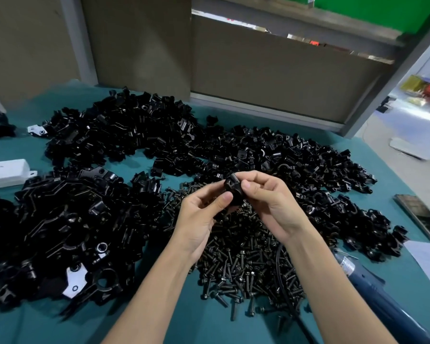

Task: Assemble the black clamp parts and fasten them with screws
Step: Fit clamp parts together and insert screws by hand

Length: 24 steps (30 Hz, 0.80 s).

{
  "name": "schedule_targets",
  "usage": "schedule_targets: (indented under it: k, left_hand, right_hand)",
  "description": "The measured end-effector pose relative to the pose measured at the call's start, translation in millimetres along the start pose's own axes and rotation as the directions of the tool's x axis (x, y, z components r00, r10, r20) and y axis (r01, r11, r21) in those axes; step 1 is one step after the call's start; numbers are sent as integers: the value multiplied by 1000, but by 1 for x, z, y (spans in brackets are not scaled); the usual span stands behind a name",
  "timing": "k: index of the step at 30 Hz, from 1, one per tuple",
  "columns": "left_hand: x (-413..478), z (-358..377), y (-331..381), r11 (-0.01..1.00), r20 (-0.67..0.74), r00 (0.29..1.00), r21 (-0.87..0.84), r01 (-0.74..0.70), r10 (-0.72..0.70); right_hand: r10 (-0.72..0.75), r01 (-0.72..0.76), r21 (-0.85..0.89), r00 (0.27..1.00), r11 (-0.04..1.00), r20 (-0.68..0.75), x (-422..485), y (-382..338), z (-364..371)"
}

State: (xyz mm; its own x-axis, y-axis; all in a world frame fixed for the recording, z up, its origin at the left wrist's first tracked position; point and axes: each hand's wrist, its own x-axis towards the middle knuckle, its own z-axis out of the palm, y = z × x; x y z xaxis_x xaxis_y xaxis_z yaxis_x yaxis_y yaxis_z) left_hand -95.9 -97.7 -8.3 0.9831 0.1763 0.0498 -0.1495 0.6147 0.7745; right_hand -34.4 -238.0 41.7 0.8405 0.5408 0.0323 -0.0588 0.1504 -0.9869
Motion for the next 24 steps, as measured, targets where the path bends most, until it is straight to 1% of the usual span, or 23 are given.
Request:
schedule_targets:
  k: [4,7,12,15,24]
  left_hand:
    - [1,0,-2,999,1,1000,-31,9,-9]
    - [1,0,-3,998,8,1000,-59,13,-13]
    - [0,2,-2,990,60,998,-141,21,-13]
    - [0,2,-2,984,54,998,-178,27,-18]
    - [2,-1,-1,985,-16,999,-167,35,-38]
  right_hand:
    - [-31,30,-20,999,999,-35,-1,6,3]
    - [-52,51,-28,998,998,-32,-1,7,5]
    - [-44,44,-5,998,999,-44,0,13,8]
    - [-56,57,16,996,998,-64,1,18,8]
    - [-82,84,27,994,996,-75,2,25,10]
